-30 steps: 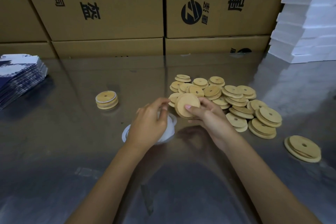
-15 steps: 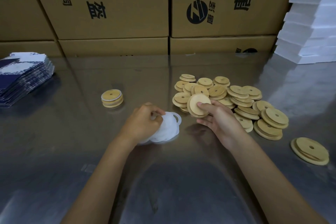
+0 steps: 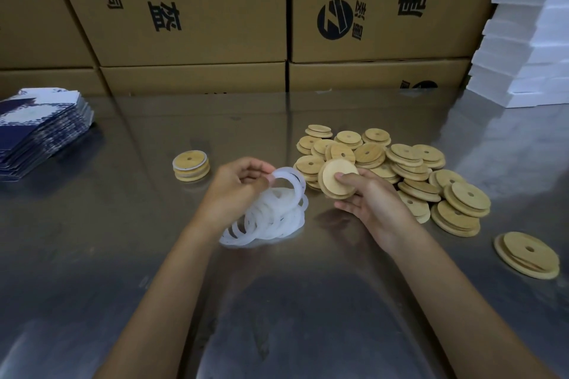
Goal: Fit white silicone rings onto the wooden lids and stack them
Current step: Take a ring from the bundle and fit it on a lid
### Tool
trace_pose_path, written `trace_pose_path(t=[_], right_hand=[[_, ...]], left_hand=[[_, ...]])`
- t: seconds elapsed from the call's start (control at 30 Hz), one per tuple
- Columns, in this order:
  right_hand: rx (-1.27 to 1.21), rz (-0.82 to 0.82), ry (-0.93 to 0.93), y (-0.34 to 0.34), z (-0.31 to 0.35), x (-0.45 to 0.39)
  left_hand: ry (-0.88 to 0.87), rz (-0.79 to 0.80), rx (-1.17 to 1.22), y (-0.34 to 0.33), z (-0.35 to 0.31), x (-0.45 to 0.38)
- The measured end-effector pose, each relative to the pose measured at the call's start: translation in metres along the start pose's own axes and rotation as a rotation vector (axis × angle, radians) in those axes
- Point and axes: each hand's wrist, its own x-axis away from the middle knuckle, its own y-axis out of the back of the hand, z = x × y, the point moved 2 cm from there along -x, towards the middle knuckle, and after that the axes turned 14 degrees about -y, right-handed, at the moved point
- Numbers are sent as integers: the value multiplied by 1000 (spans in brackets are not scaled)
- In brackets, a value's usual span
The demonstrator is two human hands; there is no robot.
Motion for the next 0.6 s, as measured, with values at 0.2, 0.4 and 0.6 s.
trace_pose_path(t=[0.2,0.4,0.6], right_hand=[[-6,3,-3,-1,0,1],[-9,5,-10,-1,0,1],[1,59,17,-3,1,4]], left_hand=[[134,-40,29,1,3,4],[151,-110,124,-1,5,4],[-70,-191,412,2,-9,2]])
